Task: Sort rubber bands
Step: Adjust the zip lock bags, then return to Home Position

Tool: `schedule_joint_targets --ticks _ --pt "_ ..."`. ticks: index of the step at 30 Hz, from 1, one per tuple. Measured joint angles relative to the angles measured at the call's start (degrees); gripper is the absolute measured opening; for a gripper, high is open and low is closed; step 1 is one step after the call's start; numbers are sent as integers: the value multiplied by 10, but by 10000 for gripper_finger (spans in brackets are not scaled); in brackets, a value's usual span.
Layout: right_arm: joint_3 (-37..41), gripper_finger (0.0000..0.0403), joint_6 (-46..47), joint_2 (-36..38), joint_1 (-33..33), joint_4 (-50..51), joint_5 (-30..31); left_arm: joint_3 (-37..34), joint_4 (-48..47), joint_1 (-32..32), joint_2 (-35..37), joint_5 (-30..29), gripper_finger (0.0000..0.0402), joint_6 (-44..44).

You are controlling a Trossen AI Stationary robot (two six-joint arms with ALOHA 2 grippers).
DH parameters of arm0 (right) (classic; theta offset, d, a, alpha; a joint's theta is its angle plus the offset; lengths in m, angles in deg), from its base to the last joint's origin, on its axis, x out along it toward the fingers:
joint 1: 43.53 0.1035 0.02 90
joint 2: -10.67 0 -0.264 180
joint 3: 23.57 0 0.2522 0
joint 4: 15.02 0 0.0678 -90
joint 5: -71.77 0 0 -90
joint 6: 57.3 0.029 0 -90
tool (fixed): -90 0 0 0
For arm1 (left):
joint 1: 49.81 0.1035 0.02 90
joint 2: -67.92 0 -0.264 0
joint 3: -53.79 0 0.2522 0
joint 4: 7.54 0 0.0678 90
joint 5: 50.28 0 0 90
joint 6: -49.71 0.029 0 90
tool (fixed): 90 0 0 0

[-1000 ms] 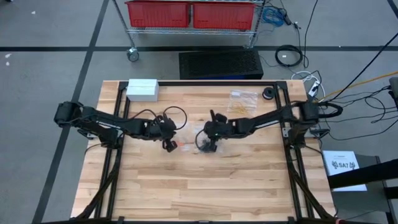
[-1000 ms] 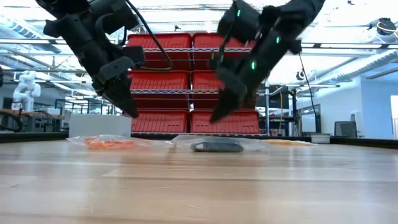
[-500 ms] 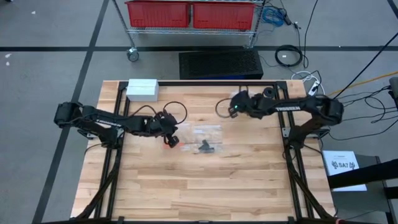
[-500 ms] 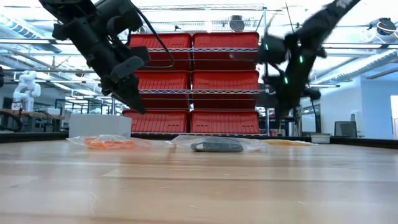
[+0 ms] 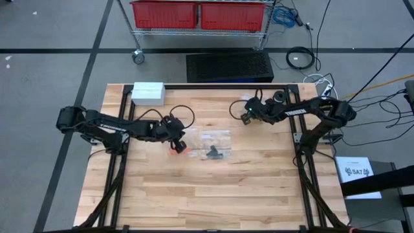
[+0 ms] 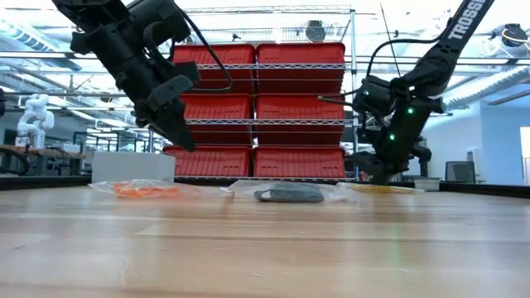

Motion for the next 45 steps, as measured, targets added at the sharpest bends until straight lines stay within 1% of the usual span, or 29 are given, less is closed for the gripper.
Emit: schedule_joint_targets --ticks 2,5,8,11,18,22,25,29,35,38,40,42,45 --pt "10 0 10 -1 4 -5 -4 0 0 0 0 -4 4 0" --pt "23 0 32 10 32 5 -15 0 0 0 0 -6 4 1" --pt "25 0 61 26 82 45 -35 0 0 0 0 -7 4 4" --pt "25 0 98 44 145 93 -41 0 1 0 0 -7 4 4" --pt "26 0 231 97 283 228 -54 0 3 0 0 -7 4 14" --pt "28 0 288 118 353 247 -56 0 3 0 0 -7 4 14" --pt "28 0 316 121 388 246 -58 0 14 0 0 -7 4 18" --pt "28 0 341 121 411 246 -52 0 37 0 0 2 4 29" --pt "24 0 342 122 419 249 -21 0 43 0 0 2 4 30" --pt "8 4 309 141 418 252 -10 0 66 0 4 -9 4 42" --pt "-4 7 281 161 418 262 -7 0 73 0 21 -11 4 57" --pt "-14 10 248 186 418 270 -5 0 78 0 47 -17 4 69" --pt "-18 9 197 234 423 271 16 0 66 -1 99 -28 4 89"
